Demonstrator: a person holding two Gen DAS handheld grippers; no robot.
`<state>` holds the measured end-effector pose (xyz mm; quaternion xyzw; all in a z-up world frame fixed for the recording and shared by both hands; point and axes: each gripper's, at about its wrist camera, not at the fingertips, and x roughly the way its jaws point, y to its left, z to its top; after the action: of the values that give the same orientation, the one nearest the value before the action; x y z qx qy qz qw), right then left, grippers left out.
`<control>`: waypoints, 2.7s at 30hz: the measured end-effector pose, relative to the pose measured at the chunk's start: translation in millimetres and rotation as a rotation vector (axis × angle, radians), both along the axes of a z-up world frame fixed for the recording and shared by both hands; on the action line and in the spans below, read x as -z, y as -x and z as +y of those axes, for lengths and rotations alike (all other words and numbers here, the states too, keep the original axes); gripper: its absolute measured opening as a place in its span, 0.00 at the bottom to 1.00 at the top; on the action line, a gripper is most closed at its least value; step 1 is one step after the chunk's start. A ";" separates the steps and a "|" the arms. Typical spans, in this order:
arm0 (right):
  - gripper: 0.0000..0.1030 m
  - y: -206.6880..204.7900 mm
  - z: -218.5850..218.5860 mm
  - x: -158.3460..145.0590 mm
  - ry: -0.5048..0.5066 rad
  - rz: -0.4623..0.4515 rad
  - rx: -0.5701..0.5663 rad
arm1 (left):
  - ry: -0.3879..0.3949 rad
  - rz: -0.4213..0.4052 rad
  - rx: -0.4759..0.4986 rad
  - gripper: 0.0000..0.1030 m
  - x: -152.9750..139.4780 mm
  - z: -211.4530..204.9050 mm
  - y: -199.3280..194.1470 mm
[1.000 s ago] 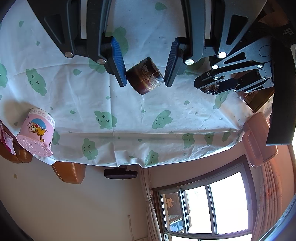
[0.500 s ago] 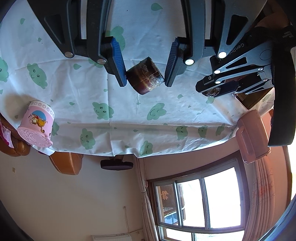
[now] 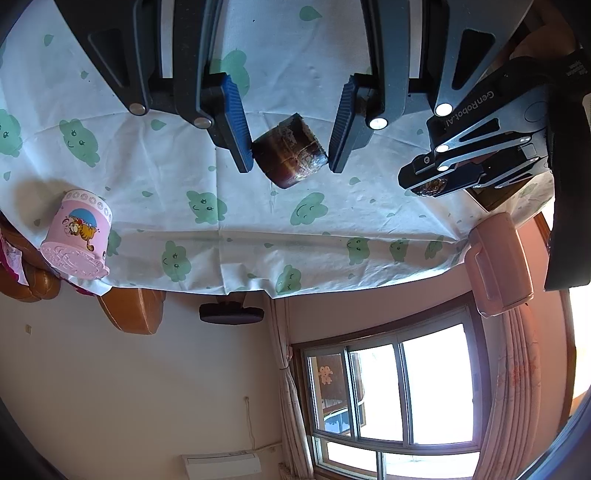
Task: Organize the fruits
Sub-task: 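Grasp the brown jar with the right tool while the left tool grasps the dark round fruit, then lift and carry the dark round fruit and brown jar over the tin with both tools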
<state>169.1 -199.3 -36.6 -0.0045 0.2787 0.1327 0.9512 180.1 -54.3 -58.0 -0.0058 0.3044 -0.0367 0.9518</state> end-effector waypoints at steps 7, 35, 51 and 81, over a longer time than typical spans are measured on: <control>0.43 4.0 0.1 -2.9 0.002 -0.025 -0.001 | -0.001 -0.038 -0.008 0.37 -4.0 0.5 6.2; 0.43 24.2 -0.3 -12.3 0.003 -0.139 0.005 | -0.006 -0.153 -0.034 0.37 -14.5 3.5 27.6; 0.43 35.6 -2.0 -16.7 -0.003 -0.201 0.017 | -0.031 -0.218 -0.042 0.37 -19.7 0.9 42.2; 0.43 51.7 12.7 -18.7 0.040 -0.250 -0.013 | -0.024 -0.229 -0.053 0.37 -21.2 15.1 67.3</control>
<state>117.4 -186.5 -17.9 -0.0416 0.1604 0.1316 0.9774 112.8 -39.2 -36.8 0.0018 0.1938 -0.0084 0.9810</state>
